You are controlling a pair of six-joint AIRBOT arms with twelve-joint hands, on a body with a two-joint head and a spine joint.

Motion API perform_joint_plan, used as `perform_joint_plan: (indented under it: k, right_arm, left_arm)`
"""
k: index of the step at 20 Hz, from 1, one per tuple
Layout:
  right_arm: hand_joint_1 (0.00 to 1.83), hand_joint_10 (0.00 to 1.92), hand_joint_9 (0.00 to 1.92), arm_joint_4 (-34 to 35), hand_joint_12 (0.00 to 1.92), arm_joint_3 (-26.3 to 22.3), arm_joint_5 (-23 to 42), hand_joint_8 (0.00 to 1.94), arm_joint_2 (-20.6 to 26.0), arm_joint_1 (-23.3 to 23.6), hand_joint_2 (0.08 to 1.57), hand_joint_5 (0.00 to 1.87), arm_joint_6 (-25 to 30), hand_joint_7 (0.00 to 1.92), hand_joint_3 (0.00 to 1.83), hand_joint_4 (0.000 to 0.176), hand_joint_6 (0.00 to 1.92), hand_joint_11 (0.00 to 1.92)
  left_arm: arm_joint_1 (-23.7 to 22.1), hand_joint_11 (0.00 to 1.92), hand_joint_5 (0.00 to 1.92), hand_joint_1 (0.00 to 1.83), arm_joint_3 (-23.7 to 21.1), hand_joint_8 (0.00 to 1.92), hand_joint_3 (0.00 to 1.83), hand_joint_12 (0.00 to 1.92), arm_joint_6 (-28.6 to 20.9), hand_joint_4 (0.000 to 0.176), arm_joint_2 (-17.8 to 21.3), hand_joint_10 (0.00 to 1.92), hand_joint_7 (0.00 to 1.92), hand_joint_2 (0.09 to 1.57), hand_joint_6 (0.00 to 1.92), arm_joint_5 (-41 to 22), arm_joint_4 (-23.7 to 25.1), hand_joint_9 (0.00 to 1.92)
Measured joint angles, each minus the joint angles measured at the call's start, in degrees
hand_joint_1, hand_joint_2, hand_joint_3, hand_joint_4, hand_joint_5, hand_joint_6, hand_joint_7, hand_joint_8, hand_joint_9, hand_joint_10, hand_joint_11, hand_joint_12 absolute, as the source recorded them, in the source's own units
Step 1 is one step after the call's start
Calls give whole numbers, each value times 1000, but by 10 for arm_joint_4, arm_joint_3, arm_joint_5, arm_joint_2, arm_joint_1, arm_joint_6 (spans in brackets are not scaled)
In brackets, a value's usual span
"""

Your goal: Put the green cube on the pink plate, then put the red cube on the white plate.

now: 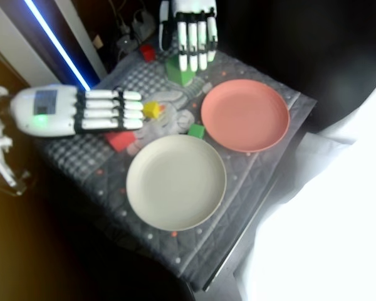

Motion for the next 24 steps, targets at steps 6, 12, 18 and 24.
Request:
perform_joint_plan:
  k: [6, 12, 18, 24]
  right_arm:
    - [614, 1188, 0, 0, 1527, 0, 0, 1207, -4, 0, 581, 7, 0, 57, 946, 0, 1144, 0]
    - [630, 1146, 0, 0, 1523, 0, 0, 1140, -4, 0, 610, 20, 0, 80, 880, 0, 1110, 0]
    - [595, 1274, 7, 0, 1650, 0, 0, 1172, -4, 0, 621, 65, 0, 126, 867, 0, 1140, 0]
    - [628, 1231, 1, 0, 1528, 1, 0, 1165, -6, 0, 632, 73, 0, 114, 871, 0, 1110, 0]
  left_arm:
    - [0, 0, 241, 514, 15, 18, 7, 1019, 0, 0, -21, 83, 258, 966, 16, 17, -3, 294]
    - [0, 0, 267, 461, 35, 15, 0, 1201, 0, 0, -45, 74, 329, 982, 8, 73, -1, 374]
    - [-1, 0, 345, 538, 52, 22, 9, 1183, -1, 0, -61, 88, 410, 1042, 20, 95, -4, 417]
    - [-4, 469, 529, 1279, 62, 1463, 4, 1537, -7, 0, -68, 1504, 722, 1283, 1412, 80, -16, 686]
